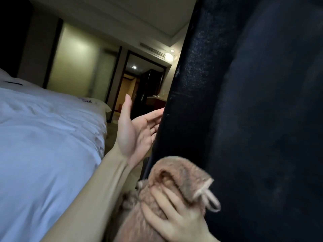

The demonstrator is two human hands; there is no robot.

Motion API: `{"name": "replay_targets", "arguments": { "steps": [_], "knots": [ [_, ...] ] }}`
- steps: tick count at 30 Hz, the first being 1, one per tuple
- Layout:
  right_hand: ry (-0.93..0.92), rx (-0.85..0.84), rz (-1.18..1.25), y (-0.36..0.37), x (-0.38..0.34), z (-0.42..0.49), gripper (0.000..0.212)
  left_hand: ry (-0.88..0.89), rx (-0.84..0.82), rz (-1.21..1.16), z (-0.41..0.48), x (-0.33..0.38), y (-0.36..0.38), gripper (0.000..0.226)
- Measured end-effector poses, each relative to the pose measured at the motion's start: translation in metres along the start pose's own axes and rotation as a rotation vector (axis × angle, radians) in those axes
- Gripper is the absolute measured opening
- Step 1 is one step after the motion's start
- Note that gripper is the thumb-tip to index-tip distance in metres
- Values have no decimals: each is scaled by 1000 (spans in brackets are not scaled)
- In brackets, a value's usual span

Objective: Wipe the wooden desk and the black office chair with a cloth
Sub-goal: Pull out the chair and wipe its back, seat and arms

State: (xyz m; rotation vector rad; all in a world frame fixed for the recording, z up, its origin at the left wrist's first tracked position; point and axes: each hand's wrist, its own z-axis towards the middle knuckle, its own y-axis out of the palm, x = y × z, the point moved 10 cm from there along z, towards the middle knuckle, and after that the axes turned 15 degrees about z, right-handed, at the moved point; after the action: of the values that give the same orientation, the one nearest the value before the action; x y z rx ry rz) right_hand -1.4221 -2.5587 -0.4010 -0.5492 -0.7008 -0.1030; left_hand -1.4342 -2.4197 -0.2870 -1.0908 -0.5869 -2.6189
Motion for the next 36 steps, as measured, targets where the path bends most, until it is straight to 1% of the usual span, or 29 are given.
{"name": "replay_targets", "arguments": {
  "steps": [1, 3, 4, 5, 6, 7, 8, 9, 10, 12, 14, 16, 17, 18, 19, 20, 21, 22, 23, 24, 26, 27, 28, 29, 31, 33, 34, 36],
  "knots": [
    [-77, 7, 5, -5, -3, 1, 23, 4, -1, 0, -1, -1, -1, 102],
    [-213, 18, 13, -25, 1, 18, 23, 1, 48, 45, -4, -5, -11, 94],
    [-234, 61, 8, -43, 11, 34, 22, -11, 77, 79, -7, -8, -15, 90],
    [-230, 149, -12, -65, 25, 53, 23, -43, 107, 102, -11, -13, -19, 87],
    [-181, 247, -52, -87, 49, 73, 30, -69, 136, 113, -14, -15, -21, 85],
    [-67, 301, -97, -106, 76, 93, 44, -89, 161, 137, -19, -18, -25, 83],
    [55, 294, -152, -116, 108, 114, 60, -107, 185, 188, -22, -19, -28, 84],
    [145, 250, -185, -121, 131, 130, 70, -137, 204, 246, -26, -20, -32, 86],
    [205, 209, -183, -121, 144, 140, 72, -165, 206, 284, -29, -23, -35, 89],
    [276, 162, -191, -108, 146, 144, 70, -188, 189, 261, -31, -27, -39, 93],
    [301, 141, -143, -83, 123, 129, 69, -177, 199, 182, -34, -29, -44, 93],
    [291, 58, -56, -49, 89, 103, 73, -145, 196, 15, -35, -29, -49, 85],
    [254, -2, -23, -30, 66, 86, 76, -155, 143, -44, -36, -30, -45, 89],
    [216, -69, 7, -10, 43, 66, 79, -180, 77, -39, -38, -32, -41, 99],
    [177, -149, 33, 11, 19, 46, 82, -203, 42, 16, -38, -35, -42, 110],
    [149, -244, 58, 33, -5, 24, 82, -209, 38, 67, -38, -36, -46, 115],
    [121, -322, 79, 53, -27, 3, 76, -204, 49, 92, -37, -35, -50, 117],
    [94, -375, 92, 67, -47, -13, 61, -200, 62, 93, -37, -36, -53, 117],
    [42, -400, 107, 79, -63, -26, 42, -197, 67, 88, -36, -35, -53, 117],
    [-9, -415, 102, 83, -74, -37, 34, -194, 64, 79, -36, -37, -51, 116],
    [-171, -429, 35, 87, -93, -48, 36, -182, 59, 64, -36, -40, -49, 114],
    [-233, -420, 14, 83, -96, -47, 35, -179, 64, 59, -36, -42, -47, 112],
    [-248, -408, 47, 74, -93, -41, 35, -178, 81, 71, -37, -44, -47, 110],
    [-232, -331, 95, 59, -83, -28, 34, -176, 102, 84, -37, -45, -47, 108],
    [-123, -155, 147, 26, -48, 6, 33, -178, 120, 94, -39, -45, -45, 104],
    [-17, -73, 67, 7, -14, 36, 33, -189, 100, 64, -42, -44, -40, 102],
    [34, -66, 47, 4, -2, 46, 35, -194, 91, 66, -43, -43, -40, 104],
    [60, -30, 46, 5, -3, 49, 37, -198, 78, 90, -45, -41, -40, 106]
  ]
}}
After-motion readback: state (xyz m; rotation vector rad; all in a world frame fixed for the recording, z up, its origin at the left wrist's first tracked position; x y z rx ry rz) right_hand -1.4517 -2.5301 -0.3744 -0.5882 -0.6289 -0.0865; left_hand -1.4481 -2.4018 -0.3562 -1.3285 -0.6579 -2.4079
